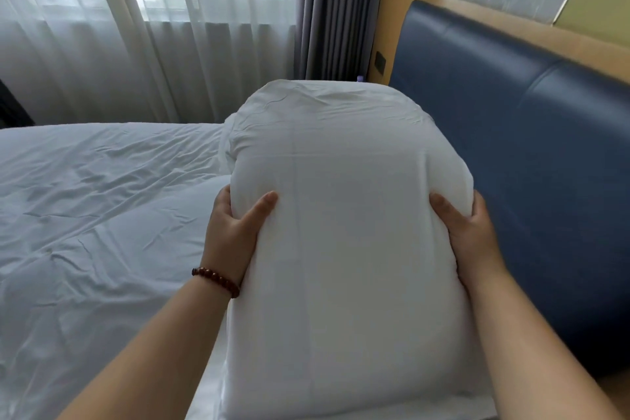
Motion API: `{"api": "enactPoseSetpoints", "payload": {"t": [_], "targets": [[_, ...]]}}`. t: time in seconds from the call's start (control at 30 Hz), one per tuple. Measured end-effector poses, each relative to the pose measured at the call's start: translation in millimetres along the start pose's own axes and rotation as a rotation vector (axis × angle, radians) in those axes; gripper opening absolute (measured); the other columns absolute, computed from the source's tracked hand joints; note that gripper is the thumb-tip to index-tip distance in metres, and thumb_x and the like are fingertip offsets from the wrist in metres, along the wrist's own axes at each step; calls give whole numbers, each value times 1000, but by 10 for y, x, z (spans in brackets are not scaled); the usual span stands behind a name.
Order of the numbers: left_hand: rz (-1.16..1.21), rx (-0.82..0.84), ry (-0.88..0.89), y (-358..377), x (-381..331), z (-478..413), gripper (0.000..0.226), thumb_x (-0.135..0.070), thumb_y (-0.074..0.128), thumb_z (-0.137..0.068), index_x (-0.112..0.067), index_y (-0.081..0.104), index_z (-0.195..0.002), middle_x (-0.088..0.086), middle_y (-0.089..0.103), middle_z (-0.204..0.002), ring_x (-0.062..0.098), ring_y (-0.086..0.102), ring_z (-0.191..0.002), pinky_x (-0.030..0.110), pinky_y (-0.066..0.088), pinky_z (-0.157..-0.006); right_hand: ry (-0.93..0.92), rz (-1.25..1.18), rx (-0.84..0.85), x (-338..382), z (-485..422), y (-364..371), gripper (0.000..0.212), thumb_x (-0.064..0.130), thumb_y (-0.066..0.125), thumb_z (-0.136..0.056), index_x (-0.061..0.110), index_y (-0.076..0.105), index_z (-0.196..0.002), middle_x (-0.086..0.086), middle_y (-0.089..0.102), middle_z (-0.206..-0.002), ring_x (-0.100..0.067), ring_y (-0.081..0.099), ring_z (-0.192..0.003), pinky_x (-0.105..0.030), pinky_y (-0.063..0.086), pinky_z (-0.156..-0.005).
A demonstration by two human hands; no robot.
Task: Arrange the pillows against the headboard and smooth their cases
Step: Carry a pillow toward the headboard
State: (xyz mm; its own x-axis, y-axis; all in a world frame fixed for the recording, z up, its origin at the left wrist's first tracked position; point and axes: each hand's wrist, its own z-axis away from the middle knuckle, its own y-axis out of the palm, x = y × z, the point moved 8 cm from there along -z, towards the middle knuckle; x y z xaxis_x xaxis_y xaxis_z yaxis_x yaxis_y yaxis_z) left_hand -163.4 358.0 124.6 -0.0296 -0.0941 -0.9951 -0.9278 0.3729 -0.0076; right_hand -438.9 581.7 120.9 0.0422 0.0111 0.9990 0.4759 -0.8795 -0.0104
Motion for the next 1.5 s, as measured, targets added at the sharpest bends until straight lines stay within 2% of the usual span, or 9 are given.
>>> {"api": "enactPoseSetpoints", "payload": {"t": [0.13,0.27,0.37,0.53,0.8,1.0,1.1,1.23,1.5], "targets": [[-17,-81,25,345,-44,-37,66,-60,72,-60,-26,61,-117,-9,72,-106,5,69,-93,26,55,-77,-44,2,72,72,-445,-136,27,32,73,-84,42,54,-100,17,65,-104,2,64,-89,-21,47,-69],[-29,-158,35,646,-89,-115,65,-59,72,-62,-24,62,-116,-8,72,-106,8,70,-94,31,56,-80,-73,-17,142,140,-932,-226,39,35,75,-81,35,56,-115,14,68,-108,-1,66,-93,-26,50,-76],[-43,-202,55,809,-193,-215,54,-51,75,-70,-24,62,-115,-10,72,-103,6,69,-92,24,54,-75,-97,-33,160,207,-1216,-254,47,36,77,-81,29,56,-122,13,68,-111,-4,66,-97,-28,51,-81],[-52,-224,102,950,-505,-421,60,-55,73,-66,-22,63,-115,-7,73,-104,5,70,-90,25,56,-74,-122,-76,179,428,-1548,-192,44,35,75,-82,31,55,-120,14,66,-111,-4,64,-99,-24,50,-78],[-34,-238,176,1106,-911,-829,68,-63,72,-59,-22,63,-113,-7,73,-104,8,70,-92,27,55,-77,-178,-51,198,826,-2034,-77,64,59,79,-67,36,56,-123,13,67,-115,-11,65,-104,-39,52,-91],[-26,-225,205,1253,-912,-1293,66,-61,73,-61,-21,63,-113,-8,73,-102,5,70,-90,23,54,-73,-198,-61,199,872,-2405,69,43,50,79,-74,43,56,-109,14,67,-113,-10,65,-103,-37,51,-90],[-22,-200,197,1350,-782,-1683,63,-58,74,-64,-21,63,-114,-9,73,-101,5,69,-89,17,53,-67,-189,-59,175,744,-2731,210,38,45,79,-76,40,56,-106,11,67,-112,-11,65,-101,-35,51,-87],[-45,-171,161,1505,-440,-2320,48,-49,77,-75,-25,62,-114,-12,72,-98,0,69,-86,13,51,-63,-161,-25,160,468,-3271,507,65,58,79,-62,34,57,-118,13,68,-112,-10,66,-101,-34,51,-85],[-177,-150,49,1680,647,-3591,42,-41,76,-80,-25,61,-116,-14,69,-103,-4,66,-86,19,52,-73,34,48,175,-811,-4324,1285,46,41,74,-84,30,54,-124,14,65,-111,-4,61,-98,-22,46,-73]]}}
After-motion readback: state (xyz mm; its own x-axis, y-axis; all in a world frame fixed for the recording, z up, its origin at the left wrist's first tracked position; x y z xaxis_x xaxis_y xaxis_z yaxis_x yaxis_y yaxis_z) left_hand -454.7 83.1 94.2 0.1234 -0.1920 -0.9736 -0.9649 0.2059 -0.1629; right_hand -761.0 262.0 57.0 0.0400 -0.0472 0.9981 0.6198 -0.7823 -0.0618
